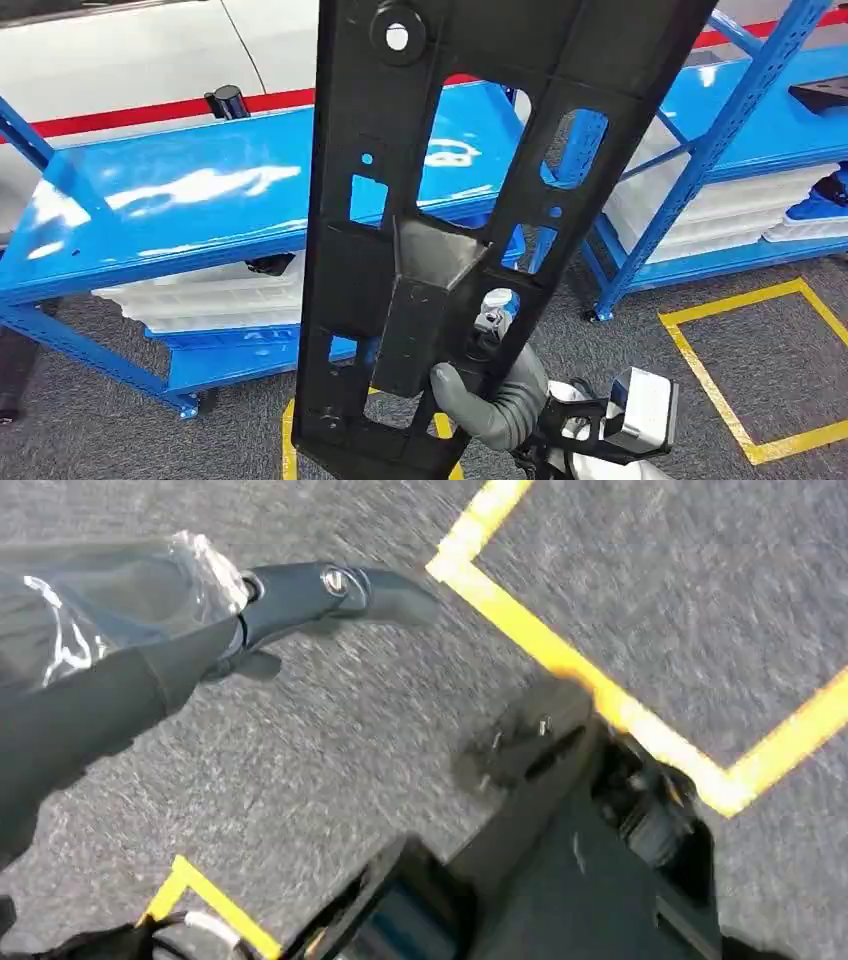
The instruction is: Take the parts from the cabinet and place them on the table.
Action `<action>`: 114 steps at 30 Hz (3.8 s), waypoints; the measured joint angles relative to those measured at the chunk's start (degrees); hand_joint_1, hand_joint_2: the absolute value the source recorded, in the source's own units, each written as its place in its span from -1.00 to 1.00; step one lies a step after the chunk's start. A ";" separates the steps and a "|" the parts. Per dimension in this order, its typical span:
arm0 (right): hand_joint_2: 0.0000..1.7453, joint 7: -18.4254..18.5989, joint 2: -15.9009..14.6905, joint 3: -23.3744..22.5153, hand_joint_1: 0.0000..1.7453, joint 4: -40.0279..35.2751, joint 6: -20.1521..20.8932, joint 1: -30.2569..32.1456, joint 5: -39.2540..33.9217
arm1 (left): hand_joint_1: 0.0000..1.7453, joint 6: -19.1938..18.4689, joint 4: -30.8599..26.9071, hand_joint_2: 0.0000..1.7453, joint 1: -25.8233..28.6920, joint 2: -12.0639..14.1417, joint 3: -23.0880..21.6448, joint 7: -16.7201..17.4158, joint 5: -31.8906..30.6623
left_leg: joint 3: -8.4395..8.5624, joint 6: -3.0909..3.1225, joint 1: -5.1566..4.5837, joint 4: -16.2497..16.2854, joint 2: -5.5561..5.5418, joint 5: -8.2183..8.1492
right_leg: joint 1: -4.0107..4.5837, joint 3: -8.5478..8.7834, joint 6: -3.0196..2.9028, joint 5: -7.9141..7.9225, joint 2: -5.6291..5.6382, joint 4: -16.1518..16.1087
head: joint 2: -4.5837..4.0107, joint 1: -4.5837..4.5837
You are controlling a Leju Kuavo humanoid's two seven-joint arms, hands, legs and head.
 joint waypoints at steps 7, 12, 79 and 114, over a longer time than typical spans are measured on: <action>1.00 -0.04 0.00 -0.04 1.00 -0.02 0.00 0.08 -0.02 | -1.00 -0.09 0.00 1.00 -0.28 -0.02 0.07 0.04 -0.04 | 7.14 0.38 0.03 1.23 -0.04 1.15 | 0.64 -4.91 0.22 4.02 0.13 0.14 | 0.00 -0.02; 1.00 -0.09 -0.02 -0.17 1.00 -0.15 0.00 0.02 0.00 | -1.00 -0.09 0.00 1.00 -0.33 0.00 0.07 0.04 -0.07 | 12.71 2.36 -0.81 -9.76 -0.14 0.25 | 0.77 -6.16 1.55 6.39 -0.16 0.14 | 0.00 0.04; 1.00 -0.11 -2.47 -2.49 1.00 -4.41 -0.74 4.44 0.11 | -1.00 -0.22 0.02 1.00 0.58 -0.66 0.26 2.01 -1.20 | 7.39 3.33 0.16 -6.79 0.99 2.37 | 0.22 -13.73 3.27 -5.91 0.96 20.73 | 0.00 0.66; 1.00 -1.29 -2.80 -3.04 1.00 -6.62 -0.35 8.66 3.72 | -1.00 -0.72 0.07 1.00 0.65 -0.70 -0.07 2.64 0.61 | 8.76 2.84 0.33 -6.72 3.79 0.99 | 0.00 -5.56 3.32 2.14 -1.82 6.03 | 0.00 0.81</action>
